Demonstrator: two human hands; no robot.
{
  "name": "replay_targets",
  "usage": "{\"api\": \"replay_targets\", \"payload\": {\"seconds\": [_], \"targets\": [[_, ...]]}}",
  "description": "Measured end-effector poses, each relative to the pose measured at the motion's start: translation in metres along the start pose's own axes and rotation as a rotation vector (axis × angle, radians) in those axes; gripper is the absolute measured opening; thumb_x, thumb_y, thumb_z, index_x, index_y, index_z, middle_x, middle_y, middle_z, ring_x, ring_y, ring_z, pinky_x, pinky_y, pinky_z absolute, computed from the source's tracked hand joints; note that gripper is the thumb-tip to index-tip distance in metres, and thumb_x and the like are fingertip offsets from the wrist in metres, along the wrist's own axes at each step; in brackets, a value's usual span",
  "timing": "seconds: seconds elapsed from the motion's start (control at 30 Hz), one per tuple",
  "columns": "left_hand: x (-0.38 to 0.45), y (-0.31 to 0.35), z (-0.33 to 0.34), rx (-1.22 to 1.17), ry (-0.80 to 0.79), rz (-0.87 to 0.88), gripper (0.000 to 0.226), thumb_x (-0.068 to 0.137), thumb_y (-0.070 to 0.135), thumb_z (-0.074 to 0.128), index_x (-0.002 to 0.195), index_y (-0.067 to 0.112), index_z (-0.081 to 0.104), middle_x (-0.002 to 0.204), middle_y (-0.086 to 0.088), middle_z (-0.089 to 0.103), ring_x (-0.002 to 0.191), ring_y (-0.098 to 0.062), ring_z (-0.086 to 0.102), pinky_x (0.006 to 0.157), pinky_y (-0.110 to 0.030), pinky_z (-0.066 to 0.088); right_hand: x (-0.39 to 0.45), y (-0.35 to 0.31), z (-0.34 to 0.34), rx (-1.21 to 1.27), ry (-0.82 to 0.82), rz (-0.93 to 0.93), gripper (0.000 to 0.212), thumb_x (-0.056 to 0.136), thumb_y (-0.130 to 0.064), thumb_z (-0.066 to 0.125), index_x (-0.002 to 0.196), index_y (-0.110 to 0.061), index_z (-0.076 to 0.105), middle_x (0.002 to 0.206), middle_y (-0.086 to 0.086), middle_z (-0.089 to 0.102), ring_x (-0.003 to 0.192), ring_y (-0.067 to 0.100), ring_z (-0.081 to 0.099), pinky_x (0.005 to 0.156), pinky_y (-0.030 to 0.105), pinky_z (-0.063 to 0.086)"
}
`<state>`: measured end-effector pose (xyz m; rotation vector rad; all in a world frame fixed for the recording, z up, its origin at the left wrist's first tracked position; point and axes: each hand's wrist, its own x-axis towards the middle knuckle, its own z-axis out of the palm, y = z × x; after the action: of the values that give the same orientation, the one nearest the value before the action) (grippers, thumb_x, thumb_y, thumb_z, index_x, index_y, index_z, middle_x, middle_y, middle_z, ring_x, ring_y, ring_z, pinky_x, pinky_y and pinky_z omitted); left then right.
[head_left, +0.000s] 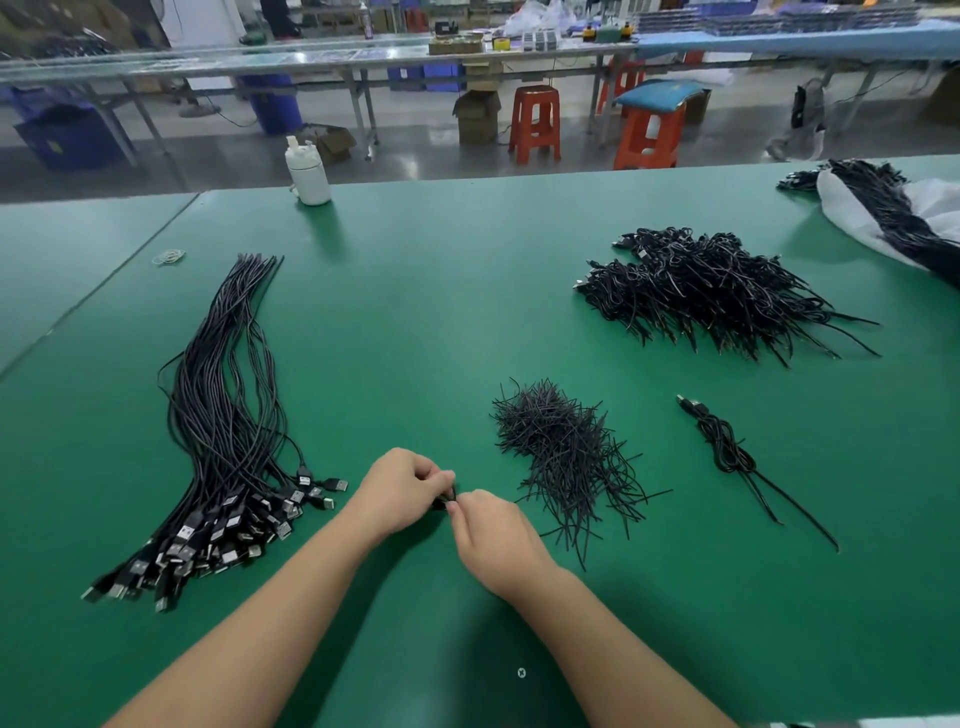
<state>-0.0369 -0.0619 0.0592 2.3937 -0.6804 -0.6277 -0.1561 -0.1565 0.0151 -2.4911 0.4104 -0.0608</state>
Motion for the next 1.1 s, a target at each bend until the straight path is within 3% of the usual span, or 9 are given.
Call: {"api": "replay_targets", "payload": {"seconds": [0.07,0.17,0.27,0.37,0.57,0.77,0.97,1.1], "targets": [[0.001,0.001,-0.003,0.066,0.008,-0.005,0.041,0.094,0.045,0.057,0.064,0.022,0.074,0.057,0.004,0.066,0.048,-0.009,0.048,0.048,-0.021,0.036,0.000,-0.002,0.001,-0.045,-0.019,0.003,0.030,0.106,-0.034,0.031,0.084,-0.015,0.041,0.084,0.004,0.047,0.077,0.032,0.055,0.069,0.040,0.041],[0.000,0.000,-0.004,0.164,-0.038,0.012,0.044,0.089,0.052,0.062,0.066,0.015,0.071,0.048,0.001,0.046,0.044,-0.011,0.034,0.043,-0.025,0.027,0.001,-0.002,0.002,-0.110,-0.037,-0.015,0.031,0.106,-0.033,0.032,0.098,-0.010,0.051,0.096,0.010,0.055,0.084,0.035,0.060,0.071,0.042,0.043],[-0.003,0.001,-0.007,0.187,-0.089,0.052,0.024,0.087,0.039,0.068,0.073,0.021,0.075,0.064,0.006,0.068,0.060,-0.012,0.057,0.055,-0.024,0.045,0.002,-0.003,0.002,-0.135,-0.045,-0.011,0.034,0.106,-0.033,0.031,0.110,-0.009,0.055,0.104,0.011,0.057,0.089,0.034,0.061,0.075,0.041,0.044],[-0.006,0.003,-0.009,0.261,-0.126,0.112,0.014,0.089,0.028,0.067,0.080,0.022,0.076,0.081,0.004,0.074,0.081,-0.016,0.067,0.075,-0.029,0.054,0.002,-0.003,0.004,-0.159,-0.045,-0.009,0.034,0.107,-0.034,0.030,0.106,-0.009,0.054,0.103,0.011,0.057,0.088,0.033,0.060,0.070,0.037,0.039],[-0.012,0.009,0.003,0.780,0.099,0.282,0.018,0.088,0.021,0.057,0.098,0.028,0.071,0.097,0.002,0.070,0.095,-0.022,0.064,0.072,-0.029,0.039,0.004,-0.004,0.005,-0.198,-0.059,-0.025,0.033,0.107,-0.032,0.030,0.105,-0.007,0.052,0.104,0.013,0.056,0.088,0.036,0.060,0.066,0.036,0.033],[-0.012,0.006,0.005,0.627,0.085,0.191,0.016,0.085,0.026,0.055,0.088,0.026,0.071,0.091,0.005,0.071,0.091,-0.019,0.065,0.065,-0.027,0.043,0.004,-0.006,0.006,-0.246,-0.075,-0.023,0.028,0.108,-0.025,0.031,0.113,-0.006,0.051,0.111,0.015,0.055,0.092,0.035,0.061,0.068,0.036,0.035],[-0.011,0.004,0.007,0.647,0.059,0.213,0.016,0.086,0.023,0.055,0.087,0.019,0.070,0.090,0.002,0.070,0.090,-0.023,0.065,0.071,-0.032,0.054,0.006,-0.007,0.007,-0.311,-0.057,-0.043,0.028,0.108,-0.026,0.031,0.114,-0.006,0.050,0.111,0.014,0.055,0.091,0.035,0.061,0.067,0.037,0.035],[-0.010,0.007,0.004,0.719,0.068,0.273,0.015,0.089,0.025,0.054,0.089,0.019,0.068,0.093,-0.002,0.069,0.090,-0.028,0.065,0.071,-0.033,0.046,0.007,-0.006,-0.006,-0.421,0.036,-0.120,0.026,0.106,-0.030,0.039,0.109,-0.011,0.056,0.104,0.007,0.057,0.087,0.030,0.062,0.063,0.037,0.035]]}}
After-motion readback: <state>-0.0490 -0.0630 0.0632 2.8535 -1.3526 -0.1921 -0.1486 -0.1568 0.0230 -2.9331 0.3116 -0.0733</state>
